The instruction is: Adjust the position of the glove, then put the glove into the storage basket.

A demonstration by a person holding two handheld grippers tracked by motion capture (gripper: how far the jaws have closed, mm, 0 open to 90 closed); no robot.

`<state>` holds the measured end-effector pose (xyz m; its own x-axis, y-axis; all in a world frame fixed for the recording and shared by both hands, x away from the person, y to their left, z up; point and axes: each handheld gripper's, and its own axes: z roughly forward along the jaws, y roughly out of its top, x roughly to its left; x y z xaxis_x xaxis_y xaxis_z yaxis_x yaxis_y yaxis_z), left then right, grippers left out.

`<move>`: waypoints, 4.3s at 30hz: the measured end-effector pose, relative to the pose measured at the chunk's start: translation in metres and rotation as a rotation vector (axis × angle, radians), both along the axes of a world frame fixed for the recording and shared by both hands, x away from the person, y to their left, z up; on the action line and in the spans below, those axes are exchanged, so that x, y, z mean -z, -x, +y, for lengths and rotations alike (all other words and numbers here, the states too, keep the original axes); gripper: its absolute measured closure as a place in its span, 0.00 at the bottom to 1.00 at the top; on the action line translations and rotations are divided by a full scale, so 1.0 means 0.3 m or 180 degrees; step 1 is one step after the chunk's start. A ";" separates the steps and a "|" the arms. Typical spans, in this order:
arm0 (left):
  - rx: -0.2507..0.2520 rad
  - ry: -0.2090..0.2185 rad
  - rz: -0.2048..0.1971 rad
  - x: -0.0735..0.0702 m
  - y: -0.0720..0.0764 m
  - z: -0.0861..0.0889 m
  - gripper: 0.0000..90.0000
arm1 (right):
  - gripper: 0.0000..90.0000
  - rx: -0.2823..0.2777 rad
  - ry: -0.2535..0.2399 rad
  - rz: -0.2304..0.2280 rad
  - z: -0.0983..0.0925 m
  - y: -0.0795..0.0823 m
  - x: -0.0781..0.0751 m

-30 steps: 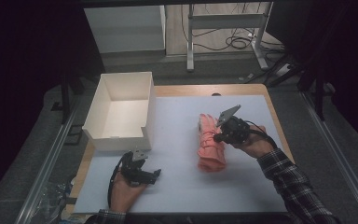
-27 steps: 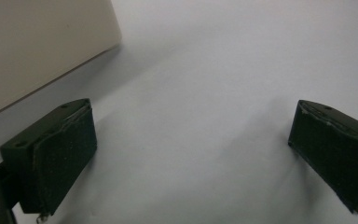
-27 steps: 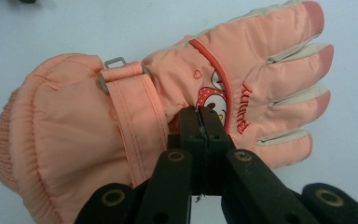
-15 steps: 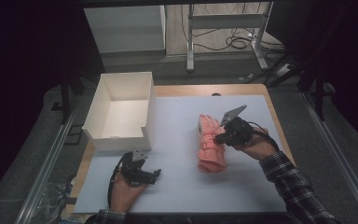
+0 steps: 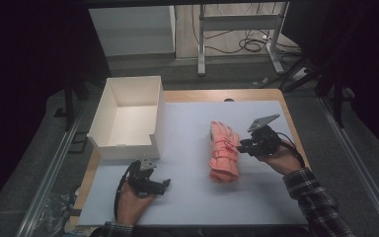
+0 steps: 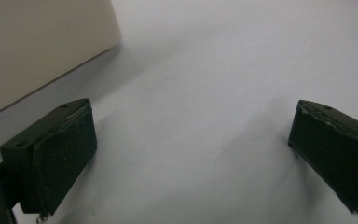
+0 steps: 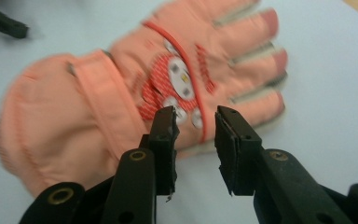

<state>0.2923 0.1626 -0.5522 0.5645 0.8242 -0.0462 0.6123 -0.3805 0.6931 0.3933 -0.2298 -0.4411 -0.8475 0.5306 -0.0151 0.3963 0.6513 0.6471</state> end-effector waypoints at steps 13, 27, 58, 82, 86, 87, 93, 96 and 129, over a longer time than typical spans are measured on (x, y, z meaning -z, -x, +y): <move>-0.0001 -0.0005 0.0001 0.000 0.000 0.000 0.01 | 0.88 0.0240 -0.0356 0.0114 -0.091 0.065 0.148; -0.0003 -0.0003 -0.0002 0.000 0.000 0.000 0.01 | 0.97 0.0174 -0.0522 0.0207 -0.062 0.143 0.262; -0.0009 0.0000 0.0002 0.000 0.001 -0.001 0.01 | 0.96 0.0005 -0.0632 0.0197 0.101 0.135 0.297; 0.0001 -0.0008 0.0002 0.000 0.000 0.000 0.01 | 0.80 0.0055 -0.0594 0.0081 0.114 0.143 0.282; 0.0002 -0.0011 0.0008 0.000 -0.001 0.000 0.01 | 0.73 0.0113 -0.0587 0.0041 0.090 0.152 0.272; 0.0003 -0.0014 0.0009 -0.001 -0.001 -0.001 0.01 | 0.71 0.0127 -0.0580 0.0031 0.082 0.153 0.270; 0.0009 -0.0024 0.0025 -0.002 -0.002 -0.001 0.01 | 0.63 0.0245 -0.0568 -0.0040 0.037 0.166 0.262; 0.0011 -0.0028 0.0031 -0.002 -0.003 -0.001 0.01 | 0.58 0.0308 -0.0583 -0.0060 0.013 0.171 0.259; 0.0210 0.0019 0.0125 -0.105 -0.033 -0.086 0.02 | 0.25 0.1005 -0.0189 -0.0292 -0.170 0.195 0.294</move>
